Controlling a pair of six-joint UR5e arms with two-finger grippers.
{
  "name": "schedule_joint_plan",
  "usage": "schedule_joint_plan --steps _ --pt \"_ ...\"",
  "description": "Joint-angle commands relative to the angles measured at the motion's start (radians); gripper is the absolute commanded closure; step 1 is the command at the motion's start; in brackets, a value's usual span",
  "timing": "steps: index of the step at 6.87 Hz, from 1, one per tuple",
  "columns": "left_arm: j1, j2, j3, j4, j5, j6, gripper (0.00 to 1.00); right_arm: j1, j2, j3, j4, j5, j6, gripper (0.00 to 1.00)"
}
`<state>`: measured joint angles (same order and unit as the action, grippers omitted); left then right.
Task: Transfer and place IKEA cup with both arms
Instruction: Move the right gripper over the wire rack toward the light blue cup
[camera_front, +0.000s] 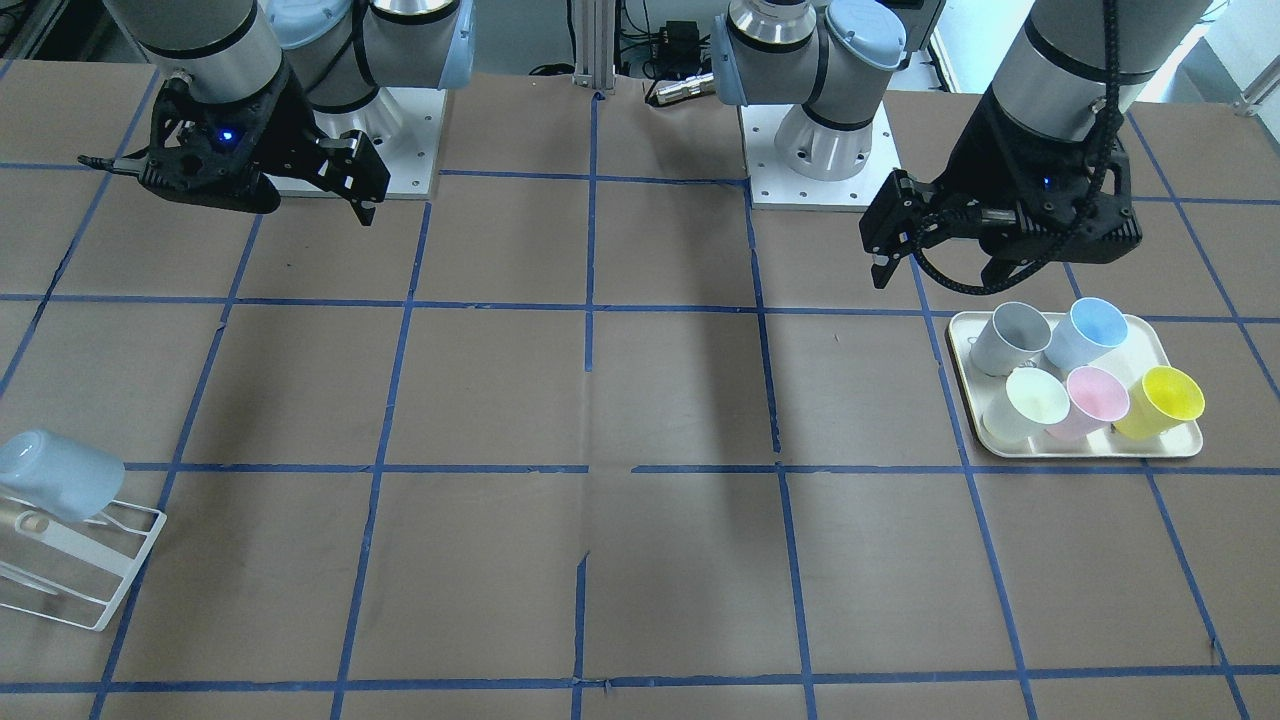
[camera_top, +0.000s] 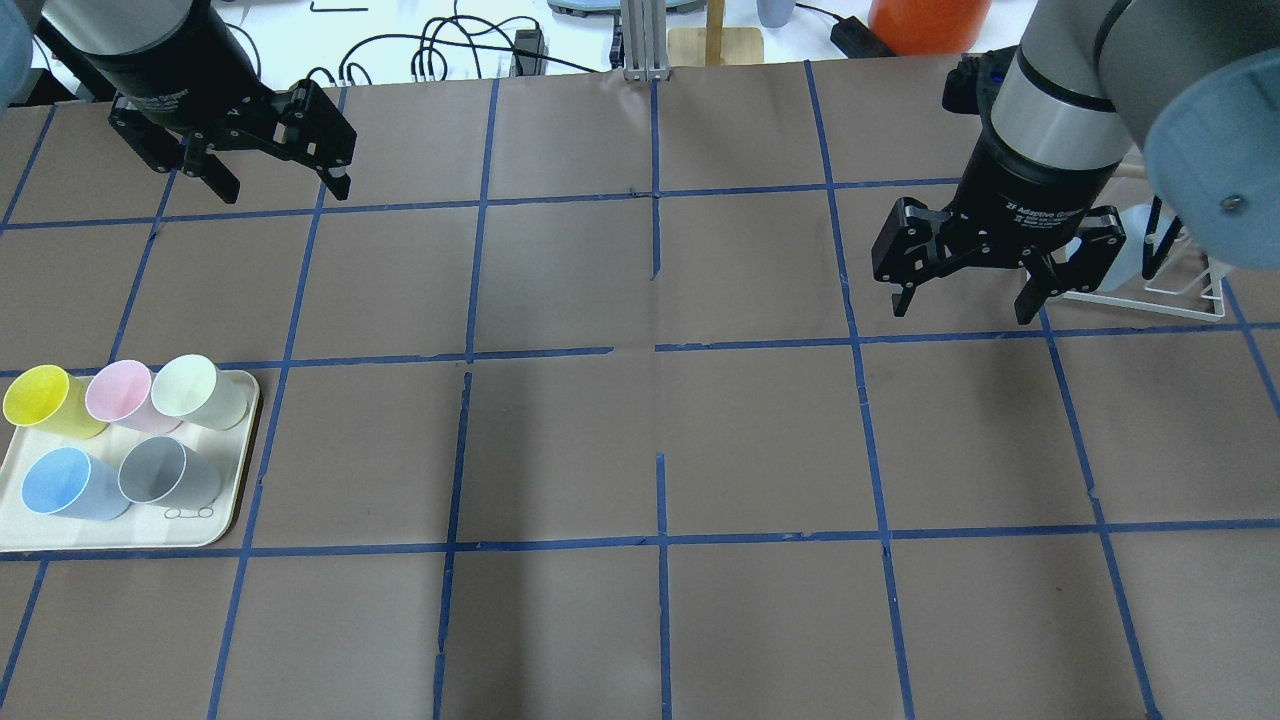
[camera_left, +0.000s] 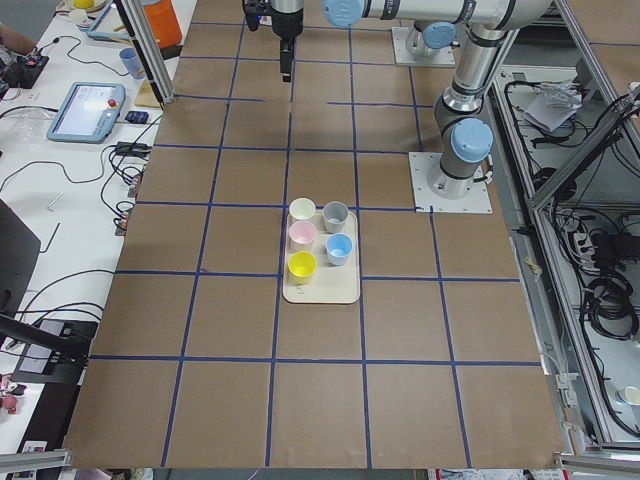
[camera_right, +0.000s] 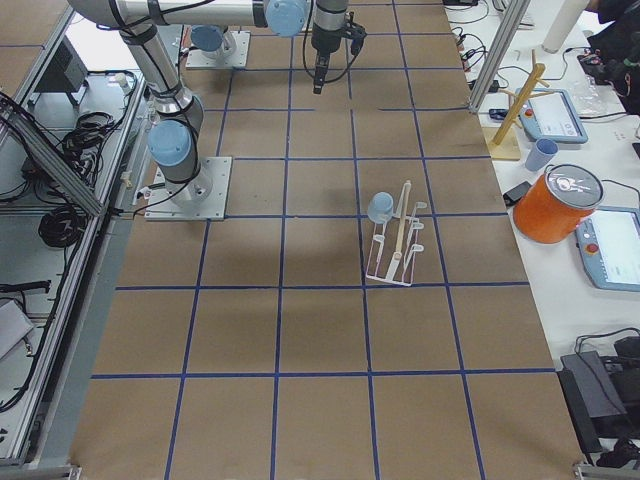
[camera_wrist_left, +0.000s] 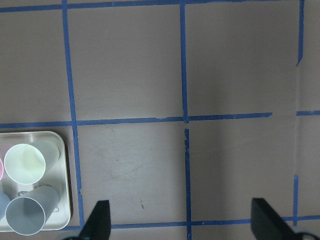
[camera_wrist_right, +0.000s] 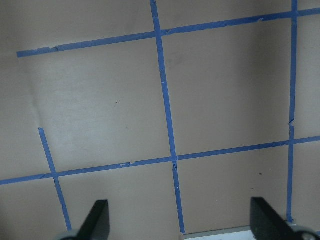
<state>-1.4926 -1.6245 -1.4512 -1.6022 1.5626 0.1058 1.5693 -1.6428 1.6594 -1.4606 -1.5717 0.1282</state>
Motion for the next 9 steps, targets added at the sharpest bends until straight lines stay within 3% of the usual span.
schedule_joint_plan --steps 1,9 --pt "0.005 -0.006 0.005 0.007 -0.001 0.002 0.0 0.0 0.0 0.0 0.0 -0.001 -0.002 0.0" --pt "0.003 0.005 -0.005 0.005 -0.002 0.0 0.0 -0.015 0.001 -0.009 -0.006 -0.005 -0.005 0.0"
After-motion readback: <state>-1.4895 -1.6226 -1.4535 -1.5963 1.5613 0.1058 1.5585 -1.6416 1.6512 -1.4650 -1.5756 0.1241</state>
